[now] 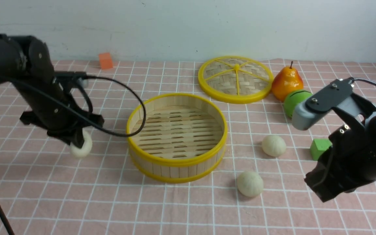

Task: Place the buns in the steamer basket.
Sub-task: Use the left arm to put the steamed stuffed bun into the steamer

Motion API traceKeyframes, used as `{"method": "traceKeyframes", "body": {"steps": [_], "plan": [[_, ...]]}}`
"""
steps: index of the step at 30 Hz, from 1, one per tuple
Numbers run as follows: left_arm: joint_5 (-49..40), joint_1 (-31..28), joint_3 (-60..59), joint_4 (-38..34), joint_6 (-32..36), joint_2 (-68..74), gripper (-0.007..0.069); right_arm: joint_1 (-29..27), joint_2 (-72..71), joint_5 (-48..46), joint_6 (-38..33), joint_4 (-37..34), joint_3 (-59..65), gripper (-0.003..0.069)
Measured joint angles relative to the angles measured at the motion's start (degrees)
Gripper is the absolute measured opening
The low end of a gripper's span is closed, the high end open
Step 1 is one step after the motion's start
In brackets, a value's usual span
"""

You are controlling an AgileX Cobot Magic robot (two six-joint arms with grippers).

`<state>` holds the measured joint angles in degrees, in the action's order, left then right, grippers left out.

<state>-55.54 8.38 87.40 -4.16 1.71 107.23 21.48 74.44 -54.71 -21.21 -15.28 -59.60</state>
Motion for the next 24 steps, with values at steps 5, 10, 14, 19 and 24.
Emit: {"method": "traceKeyframes", "body": {"steps": [5, 10, 14, 19, 24], "plan": [[-1.72, 7.19, 8.21, -2.11, 0.0, -1.36, -0.0005, 0.0, 0.0, 0.28, 0.0, 0.0, 0.0, 0.002], [1.73, 12.25, 10.38, -4.43, -0.06, 2.63, -0.0001, 0.0, 0.0, 0.4, 0.04, 0.07, 0.0, 0.0027], [2.93, 12.41, 10.38, -4.32, -0.06, 7.08, 0.0028, 0.0, 0.0, 0.73, 0.13, 0.71, 0.0, 0.0033], [4.25, 12.41, 10.32, -4.08, -0.06, 12.13, 0.0221, 0.0, 0.41, 2.79, 2.92, 3.13, 0.0, 0.007], [3.7, 12.41, 11.29, -3.7, -0.26, 12.39, 0.0484, 0.0, 3.22, 4.76, 5.42, 4.15, -0.06, 0.0197]]}}
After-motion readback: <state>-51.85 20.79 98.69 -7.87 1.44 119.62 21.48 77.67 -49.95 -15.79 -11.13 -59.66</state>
